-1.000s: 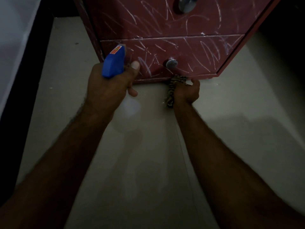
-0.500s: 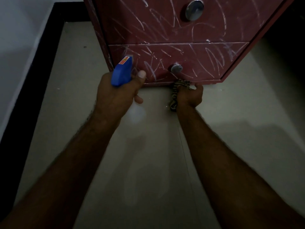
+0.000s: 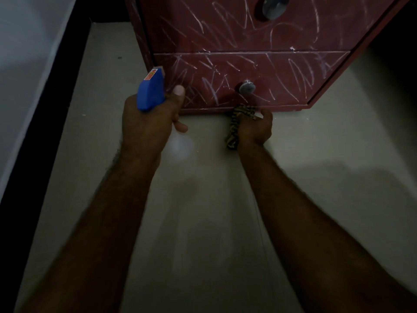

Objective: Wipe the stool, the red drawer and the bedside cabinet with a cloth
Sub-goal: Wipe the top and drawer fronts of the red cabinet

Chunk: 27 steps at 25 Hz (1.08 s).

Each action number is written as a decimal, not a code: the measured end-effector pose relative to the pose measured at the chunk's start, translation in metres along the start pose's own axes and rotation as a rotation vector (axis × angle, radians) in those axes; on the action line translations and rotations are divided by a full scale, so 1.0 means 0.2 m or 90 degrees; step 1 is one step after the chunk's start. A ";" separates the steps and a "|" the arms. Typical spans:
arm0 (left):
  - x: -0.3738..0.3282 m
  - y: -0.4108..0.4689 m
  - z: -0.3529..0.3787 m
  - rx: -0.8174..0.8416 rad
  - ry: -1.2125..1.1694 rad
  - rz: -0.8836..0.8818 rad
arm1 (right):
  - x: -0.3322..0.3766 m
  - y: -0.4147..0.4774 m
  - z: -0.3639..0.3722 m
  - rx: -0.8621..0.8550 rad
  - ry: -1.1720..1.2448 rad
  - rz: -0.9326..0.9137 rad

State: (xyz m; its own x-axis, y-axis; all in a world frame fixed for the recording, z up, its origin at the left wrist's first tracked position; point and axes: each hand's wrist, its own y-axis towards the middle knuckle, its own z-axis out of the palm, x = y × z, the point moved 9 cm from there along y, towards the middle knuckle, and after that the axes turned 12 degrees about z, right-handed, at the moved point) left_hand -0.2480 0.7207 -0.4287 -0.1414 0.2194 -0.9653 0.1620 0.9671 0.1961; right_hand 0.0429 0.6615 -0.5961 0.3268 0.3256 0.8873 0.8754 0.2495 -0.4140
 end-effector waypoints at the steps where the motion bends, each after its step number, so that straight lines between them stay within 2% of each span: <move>1: 0.02 -0.01 -0.01 -0.006 0.007 -0.009 | -0.02 -0.02 0.02 0.013 -0.004 -0.008; 6: 0.10 -0.07 -0.05 -0.016 0.020 -0.043 | 0.01 0.01 -0.01 -0.018 0.007 0.007; 10: 0.13 -0.09 -0.08 -0.045 0.024 -0.057 | -0.01 -0.04 0.05 0.012 -0.030 -0.037; 15: 0.15 -0.10 -0.11 -0.069 0.010 -0.082 | -0.01 0.01 0.01 -0.024 0.001 0.022; 19: 0.16 -0.09 -0.12 -0.079 0.004 -0.089 | -0.05 -0.08 0.10 0.013 -0.019 -0.006; 24: 0.16 -0.10 -0.16 -0.093 0.009 -0.091 | -0.03 -0.03 0.06 -0.032 0.018 0.025; 27: 0.16 -0.09 -0.17 -0.101 0.014 -0.102 | -0.05 -0.09 0.13 -0.004 -0.005 0.004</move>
State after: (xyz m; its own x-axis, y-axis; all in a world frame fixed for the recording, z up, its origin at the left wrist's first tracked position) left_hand -0.2887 0.7143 -0.4575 -0.1740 0.0629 -0.9827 -0.0192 0.9975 0.0673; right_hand 0.0147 0.6777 -0.6036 0.3291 0.3336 0.8834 0.8759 0.2416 -0.4176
